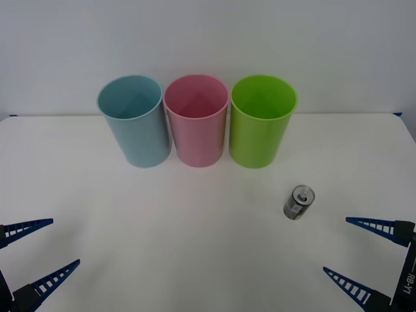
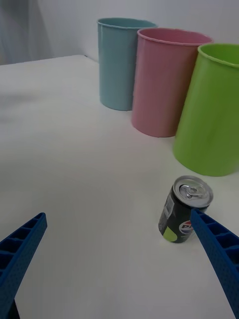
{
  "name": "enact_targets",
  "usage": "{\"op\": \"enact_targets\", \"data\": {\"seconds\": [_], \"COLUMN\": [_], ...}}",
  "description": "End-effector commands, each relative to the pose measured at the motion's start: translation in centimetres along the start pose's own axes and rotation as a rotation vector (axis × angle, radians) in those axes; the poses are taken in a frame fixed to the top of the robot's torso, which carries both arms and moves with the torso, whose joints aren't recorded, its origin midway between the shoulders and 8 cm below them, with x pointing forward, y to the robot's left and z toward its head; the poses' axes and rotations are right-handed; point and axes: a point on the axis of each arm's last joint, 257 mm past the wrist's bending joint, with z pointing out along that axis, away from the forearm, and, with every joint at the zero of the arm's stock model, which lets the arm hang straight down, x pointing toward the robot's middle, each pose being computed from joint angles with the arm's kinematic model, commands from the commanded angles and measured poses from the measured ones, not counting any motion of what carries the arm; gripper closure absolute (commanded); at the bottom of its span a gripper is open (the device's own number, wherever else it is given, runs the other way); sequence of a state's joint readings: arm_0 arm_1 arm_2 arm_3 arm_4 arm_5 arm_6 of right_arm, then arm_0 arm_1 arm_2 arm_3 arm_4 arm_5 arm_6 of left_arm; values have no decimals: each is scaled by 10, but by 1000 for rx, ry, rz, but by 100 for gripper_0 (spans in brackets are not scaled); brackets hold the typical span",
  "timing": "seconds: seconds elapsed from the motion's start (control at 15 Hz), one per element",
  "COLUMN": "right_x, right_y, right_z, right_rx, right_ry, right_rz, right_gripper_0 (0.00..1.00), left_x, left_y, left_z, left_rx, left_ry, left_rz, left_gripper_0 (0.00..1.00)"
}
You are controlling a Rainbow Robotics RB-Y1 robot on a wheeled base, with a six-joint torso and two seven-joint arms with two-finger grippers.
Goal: Put cans in the blue bin and PET bottles in the pink bin and trash in the green bin.
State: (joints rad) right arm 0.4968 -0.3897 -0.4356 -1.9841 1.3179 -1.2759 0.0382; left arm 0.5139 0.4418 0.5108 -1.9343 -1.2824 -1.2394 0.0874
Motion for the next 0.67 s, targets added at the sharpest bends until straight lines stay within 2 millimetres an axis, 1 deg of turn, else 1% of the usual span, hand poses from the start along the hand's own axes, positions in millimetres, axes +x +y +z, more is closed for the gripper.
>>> {"op": "enact_targets", "data": {"seconds": [0.07,0.13,0.33,0.6,0.67], "right_x": [17,20,44,71,76], "right_y": [-7,-9,-27,-45,-50], "right_z": [-15,-17,-24,-20,-16], "right_rx": [28,38,95,141,149], "right_ry": [1,-11,-32,-52,-55], "right_rz": [35,31,27,41,31], "right_gripper_0": [0,0,0,0,0], "left_x": [0,0,0,0,0], "left_y": [0,0,0,0,0], "left_z": [0,0,0,0,0], "left_rx": [0,0,0,0,0], "left_ry": [0,0,0,0,0], "left_rz": [0,0,0,0,0], "left_gripper_0": [0,0,0,0,0]}}
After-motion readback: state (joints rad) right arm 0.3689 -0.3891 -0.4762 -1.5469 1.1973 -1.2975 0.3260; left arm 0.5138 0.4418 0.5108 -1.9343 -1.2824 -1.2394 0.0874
